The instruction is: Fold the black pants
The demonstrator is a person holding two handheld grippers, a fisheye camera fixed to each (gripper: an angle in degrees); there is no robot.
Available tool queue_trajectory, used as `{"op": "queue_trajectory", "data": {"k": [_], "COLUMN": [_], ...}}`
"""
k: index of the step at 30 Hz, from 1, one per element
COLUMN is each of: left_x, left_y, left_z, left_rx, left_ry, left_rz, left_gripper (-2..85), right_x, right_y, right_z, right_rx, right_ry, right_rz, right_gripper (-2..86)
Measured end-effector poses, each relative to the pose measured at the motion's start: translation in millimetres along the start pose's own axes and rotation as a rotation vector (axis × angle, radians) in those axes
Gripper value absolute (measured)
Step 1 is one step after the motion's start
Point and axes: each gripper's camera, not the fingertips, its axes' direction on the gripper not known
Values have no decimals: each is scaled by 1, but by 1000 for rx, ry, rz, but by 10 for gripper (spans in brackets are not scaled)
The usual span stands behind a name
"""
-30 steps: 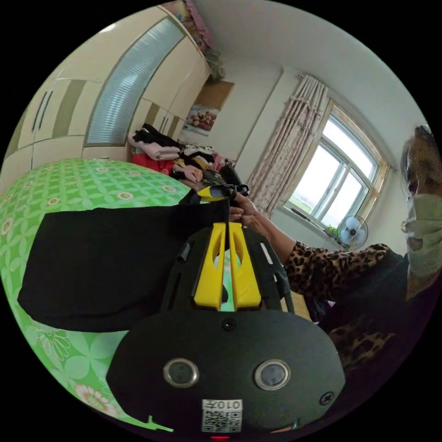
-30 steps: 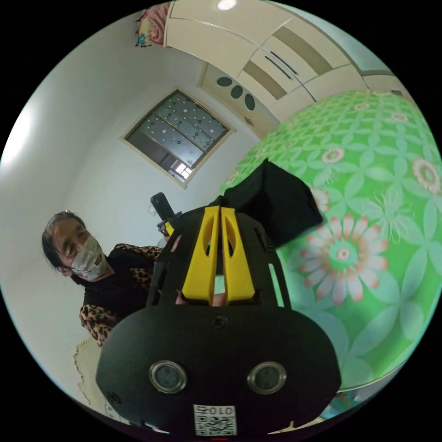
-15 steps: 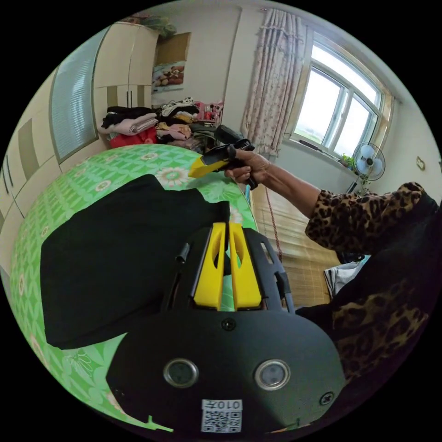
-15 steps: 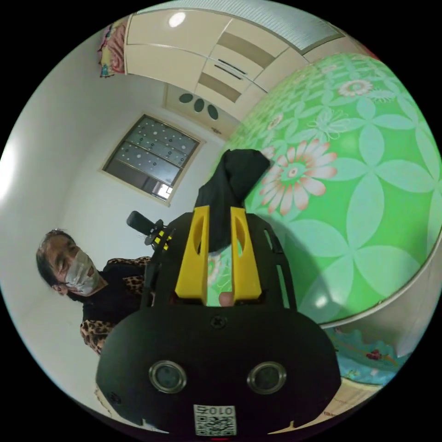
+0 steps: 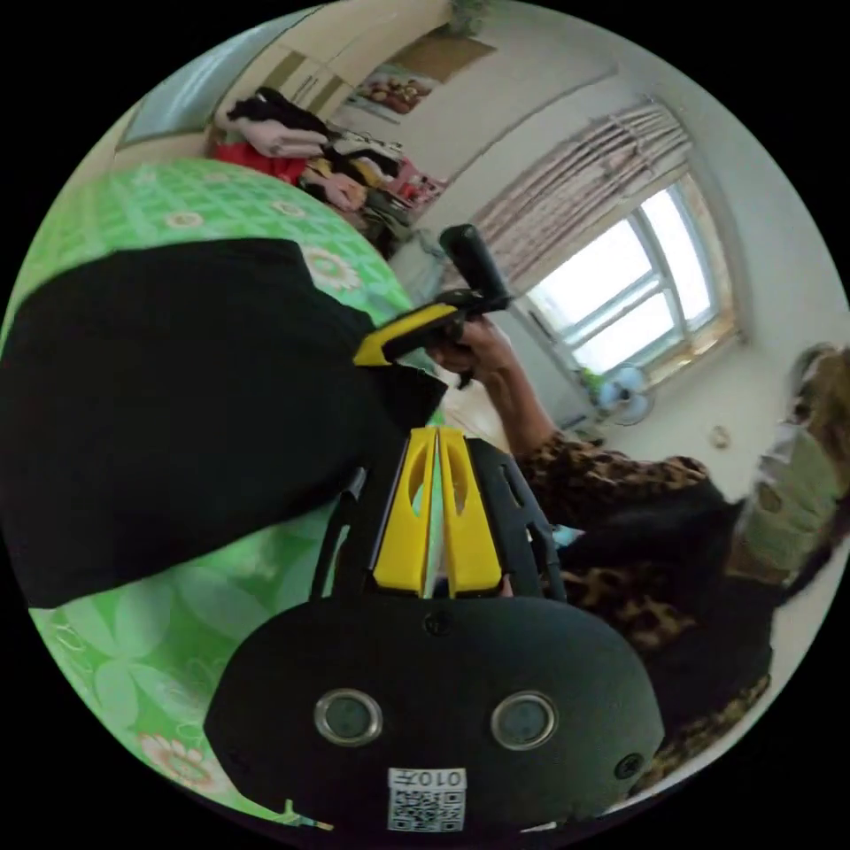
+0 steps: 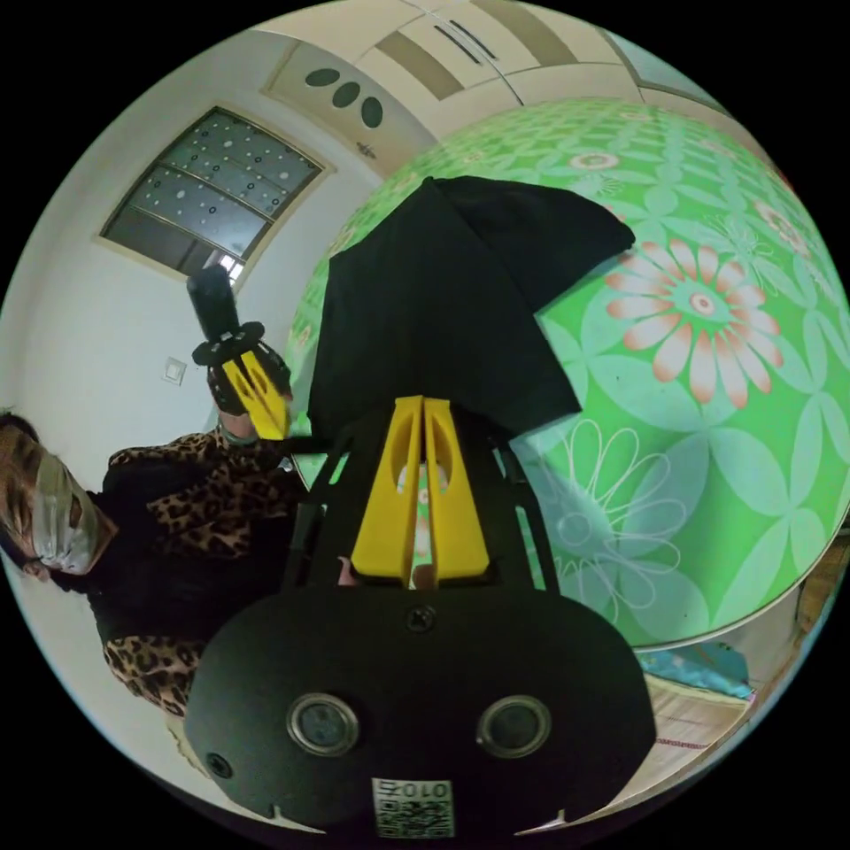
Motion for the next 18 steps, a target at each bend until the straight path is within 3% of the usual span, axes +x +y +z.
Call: {"op": "queue_trajectory", "data": {"k": [2,5,11,15,18], "left_x": [-23,-28,-38,-46,-52], "left_y": [11,24,18,-8,-45], "left_z": [-1,-23,-151,-182,-192], "left_rx": [-61,-10,236,225,122], "left_ry": [227,273,-253,-370,-530], "left_rz": [-17,29,-5,10,33], "left_gripper": [-1,-1,-1,-1,-1], "right_x": [-2,-5,-11,-16,-25], "right_y": [0,0,1,-19,-28], "right_z": [2,2,-34,-24,-29], "right_rx": [-2,-42,160,99,147], "right_ry": [5,-4,89,206,176], "right_rz": [-2,16,85,98,50], "right_gripper": [27,31,113,134,128]}}
